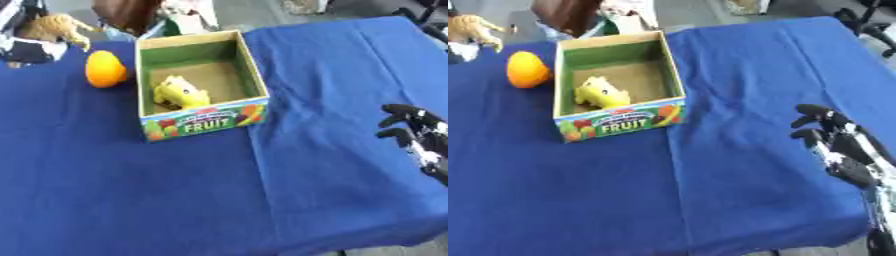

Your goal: Pick up objects on the table and place them in the box.

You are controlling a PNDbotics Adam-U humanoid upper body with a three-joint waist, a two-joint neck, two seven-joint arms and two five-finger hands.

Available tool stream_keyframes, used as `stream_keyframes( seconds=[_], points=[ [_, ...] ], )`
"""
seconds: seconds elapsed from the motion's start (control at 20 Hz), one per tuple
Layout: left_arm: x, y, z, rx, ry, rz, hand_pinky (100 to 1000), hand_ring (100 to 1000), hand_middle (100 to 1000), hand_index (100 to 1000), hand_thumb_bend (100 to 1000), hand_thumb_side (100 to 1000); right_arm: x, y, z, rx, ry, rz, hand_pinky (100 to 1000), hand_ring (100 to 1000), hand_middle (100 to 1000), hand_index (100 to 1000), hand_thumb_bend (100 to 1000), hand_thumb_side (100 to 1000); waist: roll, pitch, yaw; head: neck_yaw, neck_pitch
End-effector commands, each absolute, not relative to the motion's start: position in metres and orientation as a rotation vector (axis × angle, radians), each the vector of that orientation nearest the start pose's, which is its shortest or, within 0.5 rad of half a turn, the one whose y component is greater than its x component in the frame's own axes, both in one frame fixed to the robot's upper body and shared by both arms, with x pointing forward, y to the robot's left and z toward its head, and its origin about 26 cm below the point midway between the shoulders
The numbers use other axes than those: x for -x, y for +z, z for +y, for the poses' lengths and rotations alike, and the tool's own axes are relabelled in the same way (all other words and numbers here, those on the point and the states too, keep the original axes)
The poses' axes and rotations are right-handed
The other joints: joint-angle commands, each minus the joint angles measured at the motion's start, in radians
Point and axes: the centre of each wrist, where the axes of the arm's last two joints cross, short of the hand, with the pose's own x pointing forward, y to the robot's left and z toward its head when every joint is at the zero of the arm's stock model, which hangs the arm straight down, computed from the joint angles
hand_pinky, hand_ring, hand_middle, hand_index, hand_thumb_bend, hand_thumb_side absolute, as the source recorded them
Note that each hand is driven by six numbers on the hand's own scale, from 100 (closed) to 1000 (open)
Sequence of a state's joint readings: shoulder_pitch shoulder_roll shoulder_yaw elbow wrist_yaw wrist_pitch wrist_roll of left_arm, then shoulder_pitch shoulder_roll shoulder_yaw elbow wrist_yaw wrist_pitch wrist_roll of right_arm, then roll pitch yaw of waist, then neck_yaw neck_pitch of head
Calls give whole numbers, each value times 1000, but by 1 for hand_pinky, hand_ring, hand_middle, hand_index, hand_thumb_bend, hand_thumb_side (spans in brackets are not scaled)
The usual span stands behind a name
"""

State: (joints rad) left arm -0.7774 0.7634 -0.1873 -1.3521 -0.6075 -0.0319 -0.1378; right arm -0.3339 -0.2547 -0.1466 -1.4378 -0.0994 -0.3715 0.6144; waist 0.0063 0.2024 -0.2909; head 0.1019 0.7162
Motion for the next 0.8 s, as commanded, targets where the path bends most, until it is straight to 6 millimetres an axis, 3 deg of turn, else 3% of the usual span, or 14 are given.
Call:
stream_keyframes(
  seconds=[0.05,0.25,0.55,0.6,0.65,0.8],
  points=[
    [-416,281,313,-1147,-1278,-1762,486,232,171,388,258,216,-362,85,-317,-202,749,-2052,702,1000,642,888,100,393,-3,-18,-7,17,-1],
    [-428,274,291,-1092,-1330,-1787,487,236,175,392,254,214,-363,84,-312,-225,764,-2050,702,1000,642,889,100,404,-2,-13,-24,41,-4],
    [-438,254,275,-1043,-1384,-1766,487,241,181,398,250,216,-365,84,-306,-252,785,-2046,702,1000,642,890,100,411,5,-10,-40,100,6],
    [-440,251,273,-1035,-1389,-1762,487,243,183,399,320,189,-365,85,-305,-255,787,-2045,702,1000,642,890,100,403,6,-9,-42,111,8],
    [-441,247,272,-1027,-1393,-1757,488,245,186,401,254,217,-365,85,-305,-258,789,-2044,702,1000,642,890,100,414,7,-9,-45,123,10],
    [-445,237,267,-997,-1407,-1740,491,257,200,414,265,220,-365,85,-302,-268,795,-2044,702,1000,642,890,100,416,9,-7,-50,147,12]
  ],
)
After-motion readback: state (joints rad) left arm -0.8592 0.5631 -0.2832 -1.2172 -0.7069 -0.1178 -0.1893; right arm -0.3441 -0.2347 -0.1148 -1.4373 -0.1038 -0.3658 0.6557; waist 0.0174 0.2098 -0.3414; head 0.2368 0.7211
